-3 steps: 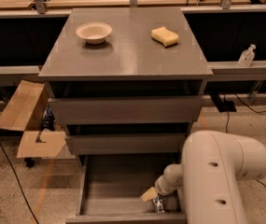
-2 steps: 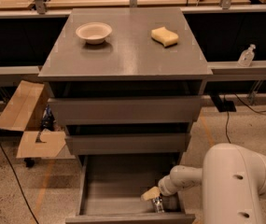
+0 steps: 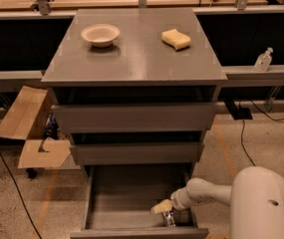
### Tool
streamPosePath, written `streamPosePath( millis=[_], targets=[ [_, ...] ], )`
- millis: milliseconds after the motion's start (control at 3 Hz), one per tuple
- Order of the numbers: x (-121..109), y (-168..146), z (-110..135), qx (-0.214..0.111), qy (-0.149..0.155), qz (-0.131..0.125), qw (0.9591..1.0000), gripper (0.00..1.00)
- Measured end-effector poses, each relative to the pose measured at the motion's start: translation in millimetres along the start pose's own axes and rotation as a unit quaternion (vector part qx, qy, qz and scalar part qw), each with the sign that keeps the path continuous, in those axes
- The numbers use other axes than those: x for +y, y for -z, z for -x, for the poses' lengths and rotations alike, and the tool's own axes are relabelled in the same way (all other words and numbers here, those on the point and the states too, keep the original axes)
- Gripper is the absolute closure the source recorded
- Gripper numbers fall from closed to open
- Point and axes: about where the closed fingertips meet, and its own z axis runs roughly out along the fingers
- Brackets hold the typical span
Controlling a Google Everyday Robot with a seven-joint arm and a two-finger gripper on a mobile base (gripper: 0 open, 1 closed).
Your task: Pick redbull can from bottom drawer and place on counter
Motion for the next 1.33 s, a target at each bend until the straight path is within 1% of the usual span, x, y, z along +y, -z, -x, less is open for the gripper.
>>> streamPosePath(
  millis=[333, 1000, 1333],
  targets=[
    [1, -10, -5, 0.009, -0.004, 0.005, 0.9999, 0.0],
    [-7, -46, -24, 0.024, -0.01, -0.013, 0.9996, 0.0],
    [-11, -58, -31, 0.032, -0.023, -0.014, 0.9992, 0.17]
  ],
)
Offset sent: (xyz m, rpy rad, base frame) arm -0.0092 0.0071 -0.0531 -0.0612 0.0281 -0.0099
